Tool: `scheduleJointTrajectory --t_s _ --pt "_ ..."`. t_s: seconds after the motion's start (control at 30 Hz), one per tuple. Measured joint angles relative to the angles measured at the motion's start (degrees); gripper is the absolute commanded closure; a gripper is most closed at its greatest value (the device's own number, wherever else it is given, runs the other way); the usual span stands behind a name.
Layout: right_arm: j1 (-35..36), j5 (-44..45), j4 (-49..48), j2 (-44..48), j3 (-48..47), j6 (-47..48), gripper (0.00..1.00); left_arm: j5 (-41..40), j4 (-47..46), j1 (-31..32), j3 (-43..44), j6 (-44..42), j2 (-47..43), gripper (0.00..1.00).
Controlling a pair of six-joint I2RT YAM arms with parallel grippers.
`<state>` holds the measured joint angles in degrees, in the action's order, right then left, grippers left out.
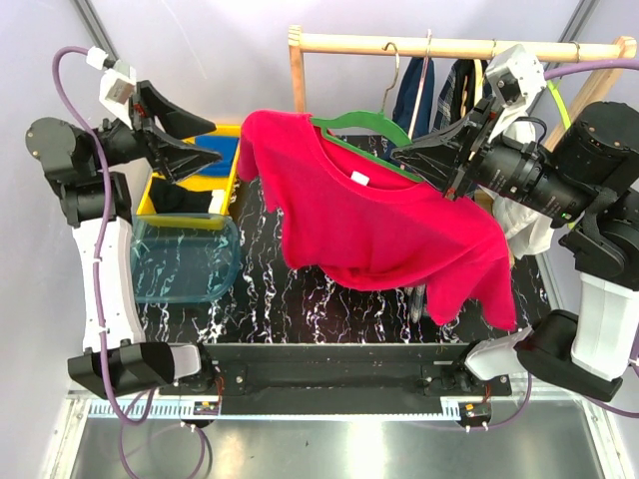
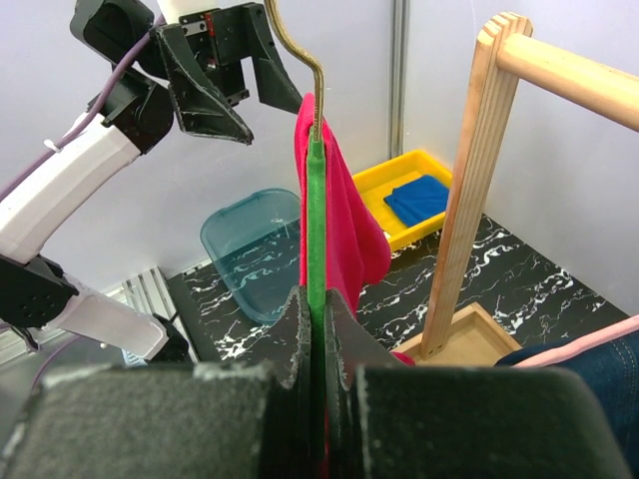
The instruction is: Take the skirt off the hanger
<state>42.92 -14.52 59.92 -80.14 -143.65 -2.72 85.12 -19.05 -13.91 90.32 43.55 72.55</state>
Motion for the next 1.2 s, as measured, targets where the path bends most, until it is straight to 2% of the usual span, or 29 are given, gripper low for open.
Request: scheduleJointTrajectory --t_s 0.1,0.27,0.53,0.63,0.67,0.7,0.73,0.8,1.0,1.2 --pt "0.0 0.0 0.0 0.0 0.0 0.0 1.00 0.0 0.4 2.1 -0.4 -1.3 0.2 0.21" --pt "0.0 -0.1 0.0 0.0 0.0 -0.5 1.00 0.1 0.0 9.0 -3.5 -2.0 0.0 0.21" --pt "0.0 -0.2 -0.1 0.2 0.1 -1.5 1.00 -0.1 -9.4 17.7 -7.0 5.2 0.8 0.25" --pt "0.0 -0.3 -1.4 1.1 2.0 -2.4 1.00 -0.7 -11.2 20.4 -7.6 6.6 1.3 0.45" --pt "0.0 -0.6 -2.3 1.6 3.3 -2.8 1.00 -1.1 -11.6 21.2 -7.7 6.9 1.6 0.64" --pt "0.0 -0.9 -3.1 2.2 4.5 -3.3 1.00 -1.4 -11.9 22.1 -7.8 7.0 1.9 0.77" --pt "0.0 -1.3 -4.0 2.7 5.8 -3.8 1.00 -1.7 -12.2 23.1 -7.8 7.1 2.4 0.87" --pt "0.0 -2.1 -5.5 3.3 7.3 -4.7 1.00 -1.6 -13.2 24.5 -7.3 7.7 3.9 1.00" --pt "0.0 -0.1 -7.3 5.8 12.5 -4.8 1.00 0.5 -21.3 24.2 -3.8 15.7 9.8 1.00" --pt "0.4 2.3 -6.7 6.4 16.2 -3.5 1.00 3.0 -24.3 18.1 1.2 19.6 10.4 1.00"
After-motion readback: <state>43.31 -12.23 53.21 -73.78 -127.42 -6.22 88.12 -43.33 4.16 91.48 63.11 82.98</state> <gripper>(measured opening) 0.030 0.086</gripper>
